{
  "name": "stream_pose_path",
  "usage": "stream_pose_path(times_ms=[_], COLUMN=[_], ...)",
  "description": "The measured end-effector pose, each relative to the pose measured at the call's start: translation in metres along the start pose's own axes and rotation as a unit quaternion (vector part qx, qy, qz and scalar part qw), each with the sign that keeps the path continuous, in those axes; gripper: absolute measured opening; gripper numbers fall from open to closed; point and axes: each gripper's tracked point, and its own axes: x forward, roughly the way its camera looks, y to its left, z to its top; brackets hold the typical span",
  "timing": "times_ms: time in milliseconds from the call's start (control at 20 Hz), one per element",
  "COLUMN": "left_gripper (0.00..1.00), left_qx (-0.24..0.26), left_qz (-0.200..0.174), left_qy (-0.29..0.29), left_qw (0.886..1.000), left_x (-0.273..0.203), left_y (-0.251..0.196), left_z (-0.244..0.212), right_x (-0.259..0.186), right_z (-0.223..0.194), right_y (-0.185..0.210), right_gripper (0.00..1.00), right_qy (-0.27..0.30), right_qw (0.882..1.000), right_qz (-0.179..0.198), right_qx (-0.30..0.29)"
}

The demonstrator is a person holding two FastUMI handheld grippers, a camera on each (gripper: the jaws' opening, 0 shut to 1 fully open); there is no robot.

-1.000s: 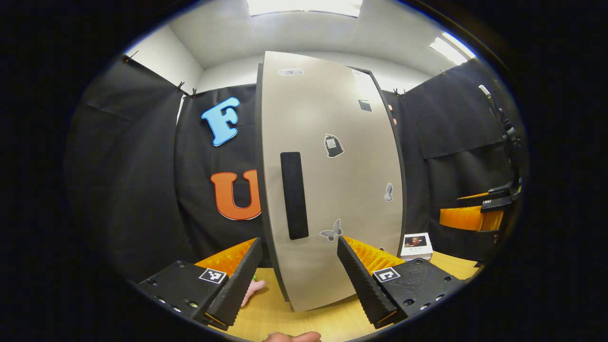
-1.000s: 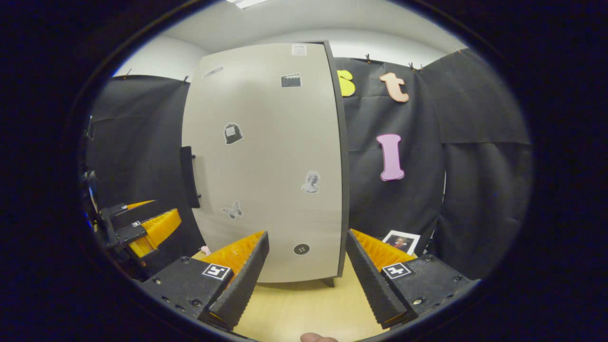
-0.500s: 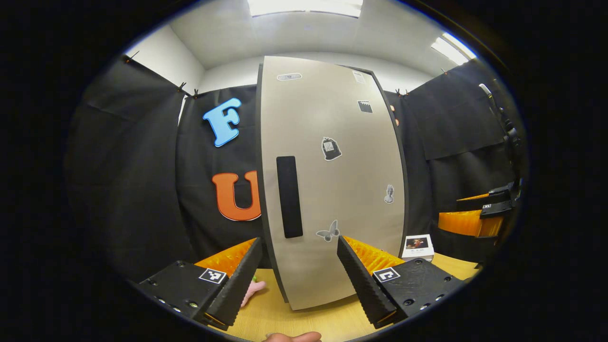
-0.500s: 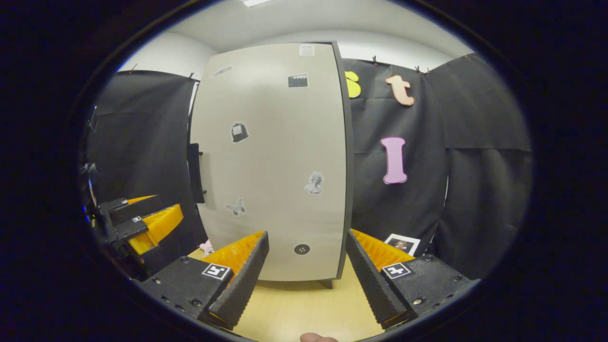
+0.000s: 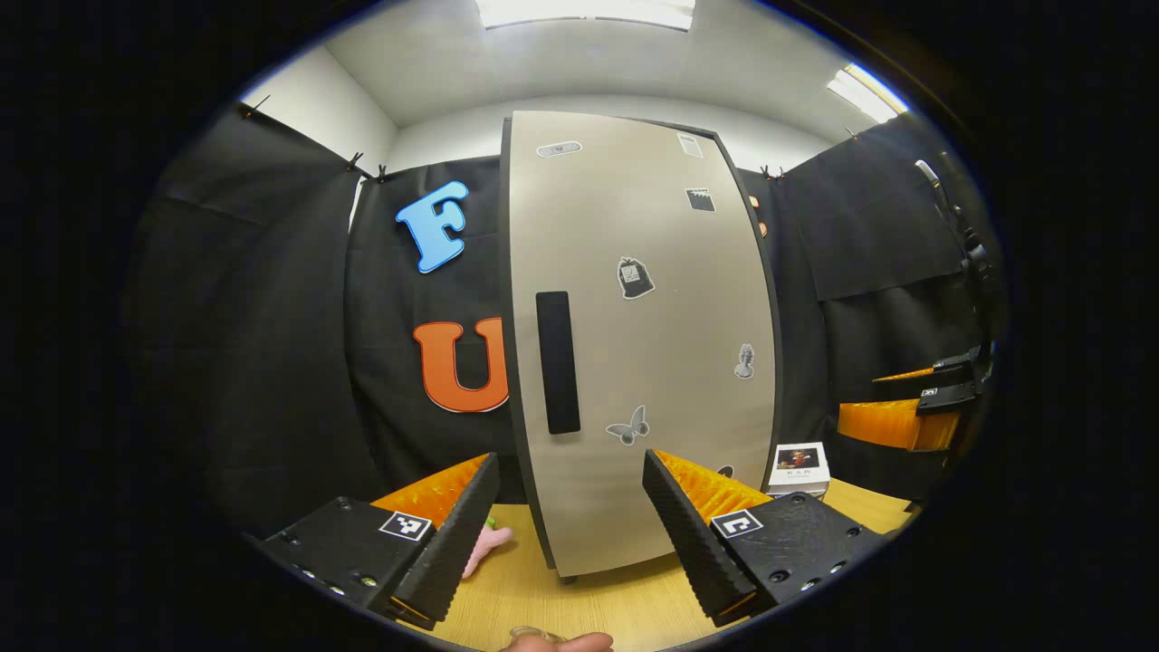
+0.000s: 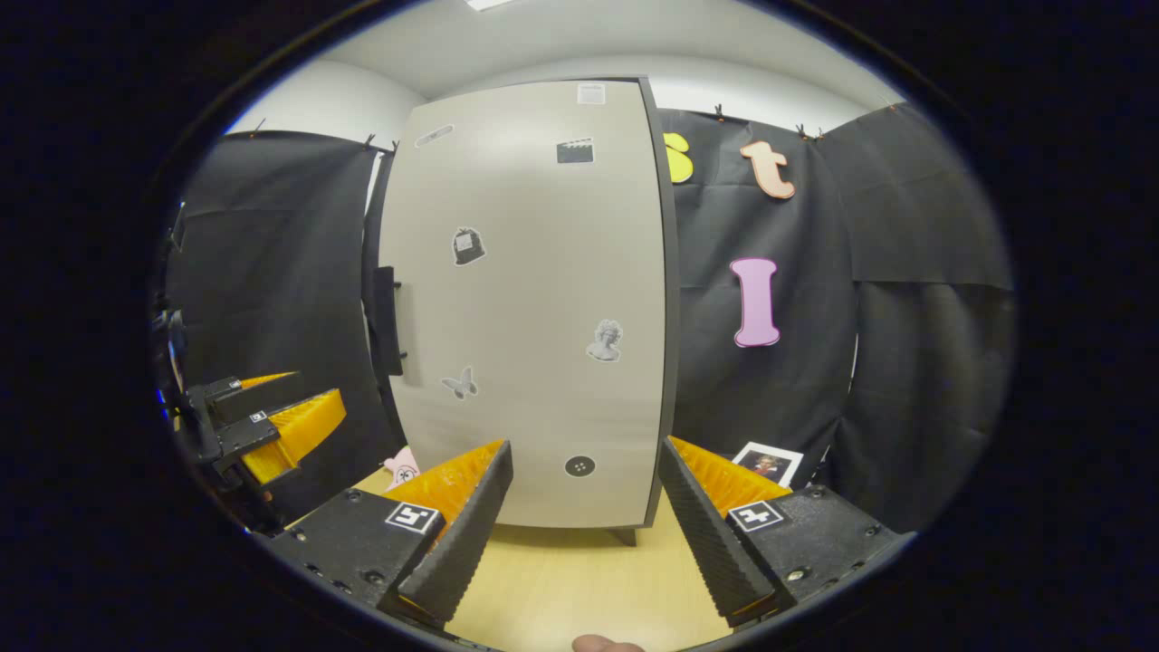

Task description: Open the cabinet door with the right hand, grasp the bottle in the cabinet with the left hand and place it on the coaster, then close the cabinet door with the right hand.

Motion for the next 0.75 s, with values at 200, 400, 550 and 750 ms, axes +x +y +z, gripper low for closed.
stream_pose_path(times_ms=[200, 400, 550, 750], left_gripper=[0.96, 0.96, 0.96, 0.96], left_qx=[0.002, 0.002, 0.001, 0.002], left_qz=[-0.005, -0.010, -0.008, -0.009], left_qy=[0.005, 0.005, 0.005, 0.006], left_qw=[1.000, 1.000, 1.000, 1.000], left_x=[-0.0041, -0.0055, -0.0061, -0.0074], left_y=[-0.0033, -0.0055, -0.0027, 0.0011], left_z=[-0.0033, -0.0038, -0.0035, -0.0047], right_x=[-0.0021, -0.0067, -0.0078, -0.0077], right_z=[-0.0009, -0.0008, -0.0014, -0.0032], right_y=[-0.0055, -0.0075, -0.0078, -0.0045], right_gripper=[1.00, 1.00, 1.00, 1.00], right_qy=[0.003, 0.003, 0.003, 0.007], right_qw=[1.000, 1.000, 1.000, 1.000], right_qz=[-0.003, -0.006, -0.008, -0.008], right_qx=[0.010, 0.022, 0.020, 0.019])
